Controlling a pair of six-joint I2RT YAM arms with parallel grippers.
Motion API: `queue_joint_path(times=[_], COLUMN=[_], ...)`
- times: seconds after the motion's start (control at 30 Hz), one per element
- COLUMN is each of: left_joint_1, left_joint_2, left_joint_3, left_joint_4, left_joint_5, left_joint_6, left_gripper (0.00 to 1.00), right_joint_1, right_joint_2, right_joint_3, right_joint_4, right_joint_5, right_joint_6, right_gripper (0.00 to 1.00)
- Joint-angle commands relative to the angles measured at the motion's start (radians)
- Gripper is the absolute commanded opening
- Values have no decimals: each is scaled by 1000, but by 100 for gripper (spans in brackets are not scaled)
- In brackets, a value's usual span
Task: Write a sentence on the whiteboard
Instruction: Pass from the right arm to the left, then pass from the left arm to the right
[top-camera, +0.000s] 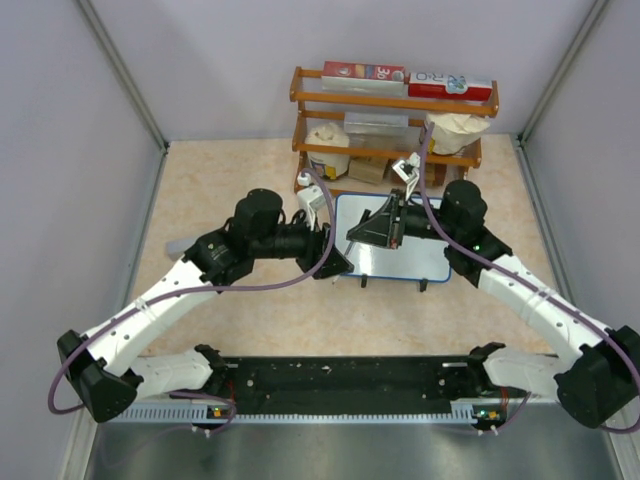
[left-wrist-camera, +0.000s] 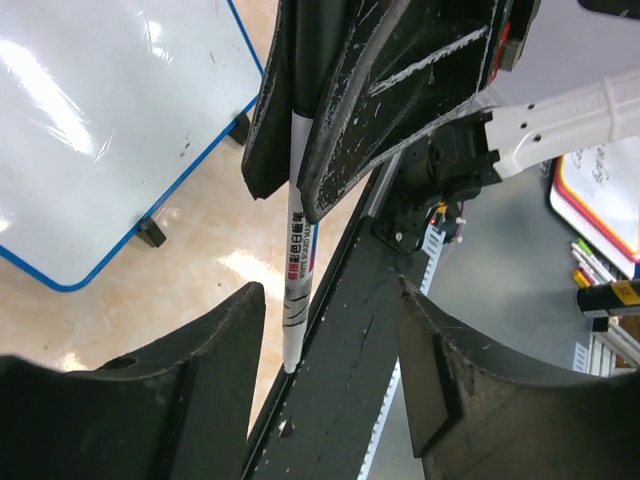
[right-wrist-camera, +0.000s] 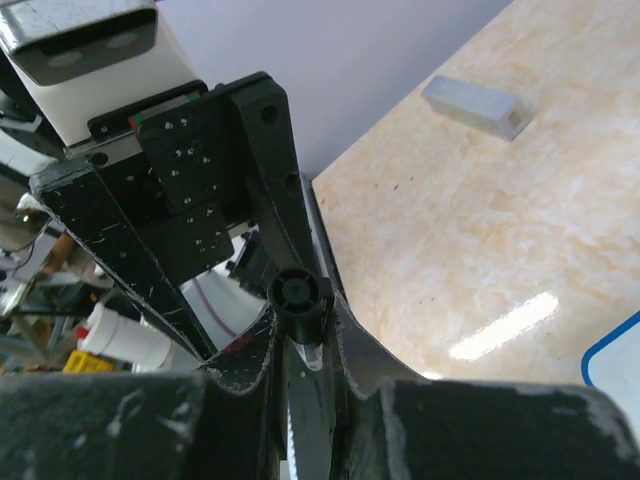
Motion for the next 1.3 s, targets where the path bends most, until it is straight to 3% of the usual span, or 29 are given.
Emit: queue_joint_path(times=[0.0,0.13,0.23,0.27,0.3,0.33,0.37,0.4,0.43,0.5,0.53,0.63,0.9,1.1,1.27], left_joint_1=[0,2,2,2,2,2,2,2,2,2,3,3,5,3,3], left_joint_2=[-18,5,14,16,16,16,19,17,14,7,4,-1,16,37,59], left_joint_3=[-27,-53,-61,-61,-61,-59,-51,-48,-42,-22,-13,37,163,194,216], left_joint_4=[132,182,180,180,179,174,171,166,154,137,110,56,-90,-91,-128], left_joint_5=[49,80,64,64,58,57,48,40,26,15,8,15,150,279,302], left_joint_6=[-33,-48,-36,-32,-28,-25,-24,-21,-16,-4,13,68,182,189,211], left_gripper=[59,54,44,38,21,10,2,0,0,0,0,0,0,0,0], right_joint_1=[10,11,11,11,11,11,10,10,11,11,11,-7,-72,-53,-47], right_joint_2=[-81,-123,-138,-144,-146,-147,-147,-147,-146,-150,-153,-166,-129,-129,-112], right_joint_3=[-22,-65,-71,-72,-73,-71,-65,-57,-34,-7,25,79,139,135,144], right_joint_4=[74,123,124,126,124,124,114,95,75,-16,-53,-170,-163,-87,-63], right_joint_5=[133,196,211,211,216,213,211,207,196,191,202,190,-138,-195,-221], right_joint_6=[14,50,60,64,67,68,61,48,35,-31,-59,-149,-160,-107,-78], right_gripper=[0,0,0,0,0,0,0,2,23,53,77,98,97,84,74])
